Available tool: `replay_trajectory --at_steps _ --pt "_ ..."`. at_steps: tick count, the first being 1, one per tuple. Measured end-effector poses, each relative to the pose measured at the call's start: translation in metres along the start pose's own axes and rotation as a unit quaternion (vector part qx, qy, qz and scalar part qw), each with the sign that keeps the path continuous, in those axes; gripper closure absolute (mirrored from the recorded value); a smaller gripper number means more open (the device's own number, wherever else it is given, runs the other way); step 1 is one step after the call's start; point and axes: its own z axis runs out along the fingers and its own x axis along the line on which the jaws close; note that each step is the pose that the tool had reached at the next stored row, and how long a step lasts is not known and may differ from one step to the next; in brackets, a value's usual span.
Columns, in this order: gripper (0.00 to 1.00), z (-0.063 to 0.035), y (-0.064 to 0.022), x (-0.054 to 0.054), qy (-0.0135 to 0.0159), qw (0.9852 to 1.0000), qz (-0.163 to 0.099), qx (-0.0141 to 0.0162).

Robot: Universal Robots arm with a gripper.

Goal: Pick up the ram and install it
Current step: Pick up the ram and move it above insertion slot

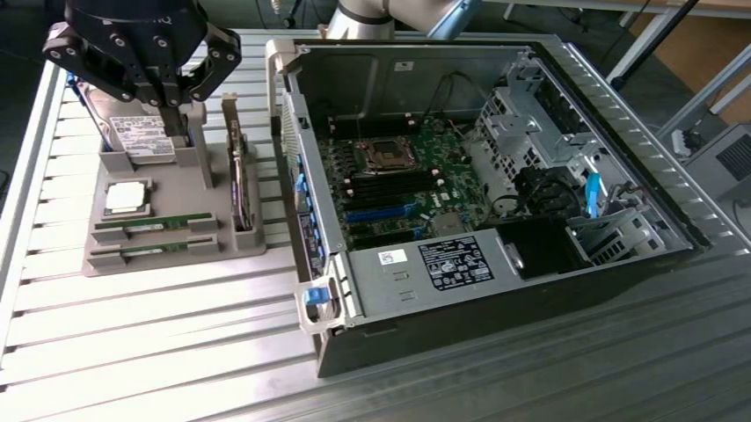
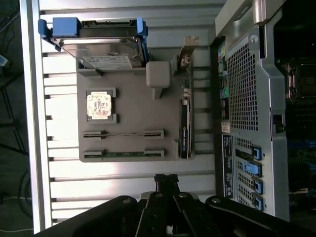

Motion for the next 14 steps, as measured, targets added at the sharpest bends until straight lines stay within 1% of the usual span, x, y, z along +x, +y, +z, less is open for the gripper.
replay_trajectory --at_steps 1,14 --pt "0.91 0.0000 0.0000 0.0000 0.0001 1.0000 -0.005 0.0012" --pt "0.91 0.0000 0.0000 0.0000 0.0008 0.9994 -0.033 0.0050"
